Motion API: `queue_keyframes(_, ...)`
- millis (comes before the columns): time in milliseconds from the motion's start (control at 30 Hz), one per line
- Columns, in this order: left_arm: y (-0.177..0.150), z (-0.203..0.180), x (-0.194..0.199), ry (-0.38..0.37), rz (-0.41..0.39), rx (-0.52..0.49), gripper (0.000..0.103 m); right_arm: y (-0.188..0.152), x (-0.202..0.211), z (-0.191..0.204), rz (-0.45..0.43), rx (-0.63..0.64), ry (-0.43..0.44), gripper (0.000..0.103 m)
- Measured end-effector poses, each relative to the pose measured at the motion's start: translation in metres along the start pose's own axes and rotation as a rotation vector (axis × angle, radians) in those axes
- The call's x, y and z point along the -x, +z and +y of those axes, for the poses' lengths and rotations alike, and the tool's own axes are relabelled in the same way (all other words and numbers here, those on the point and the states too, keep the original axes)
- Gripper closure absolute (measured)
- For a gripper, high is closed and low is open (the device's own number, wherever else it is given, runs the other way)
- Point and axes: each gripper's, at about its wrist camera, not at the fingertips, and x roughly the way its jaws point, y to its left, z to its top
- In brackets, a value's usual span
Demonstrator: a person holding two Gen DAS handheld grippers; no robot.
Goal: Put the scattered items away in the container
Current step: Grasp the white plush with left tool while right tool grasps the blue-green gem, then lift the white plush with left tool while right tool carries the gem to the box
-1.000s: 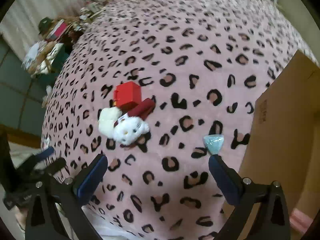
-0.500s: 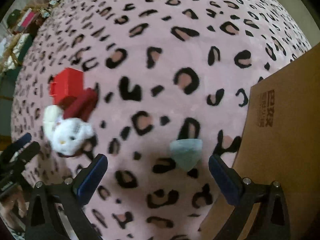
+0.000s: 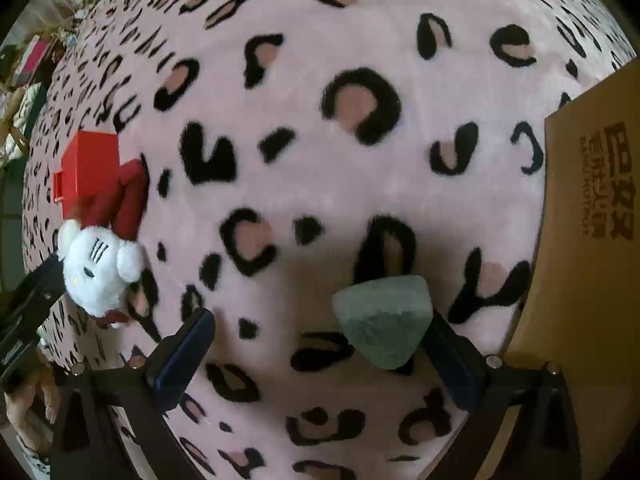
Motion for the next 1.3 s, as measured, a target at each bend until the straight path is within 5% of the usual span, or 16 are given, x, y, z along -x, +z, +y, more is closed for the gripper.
queue_keyframes(133,0.003,0.017,-0.01,-0.04,0.014,0.091,0.023,-0.001,0.002,-0.001,-0.02,-0.005,0.018,0.0)
queue_keyframes(300,-0.001,0.024,-0.012,-0.039,0.006,0.114,0.045,-0.004,0.0,-0.001,-0.013,0.015,0.014,0.0)
queue_keyframes(467,-0.002,0.024,-0.008,-0.034,-0.007,0.117,0.049,-0.005,-0.001,0.001,-0.009,0.03,0.001,0.001)
queue_keyframes(533,-0.003,0.027,-0.004,-0.033,-0.015,0.125,0.049,-0.006,0.002,-0.003,-0.031,0.017,0.001,0.007)
queue_keyframes(600,-0.004,0.032,0.001,-0.016,-0.024,0.132,0.049,-0.005,0.007,-0.006,-0.063,0.021,-0.046,0.031)
queue_keyframes(700,-0.005,0.041,0.009,-0.007,-0.031,0.145,0.049,-0.006,0.011,-0.013,-0.088,0.015,-0.062,0.049)
queue_keyframes(800,-0.007,0.047,0.012,-0.004,-0.031,0.157,0.049,-0.008,0.01,-0.014,-0.074,0.029,-0.087,0.059)
queue_keyframes(1300,-0.02,0.048,0.041,-0.039,-0.058,0.15,0.049,-0.021,0.026,-0.004,-0.16,0.007,-0.039,0.06)
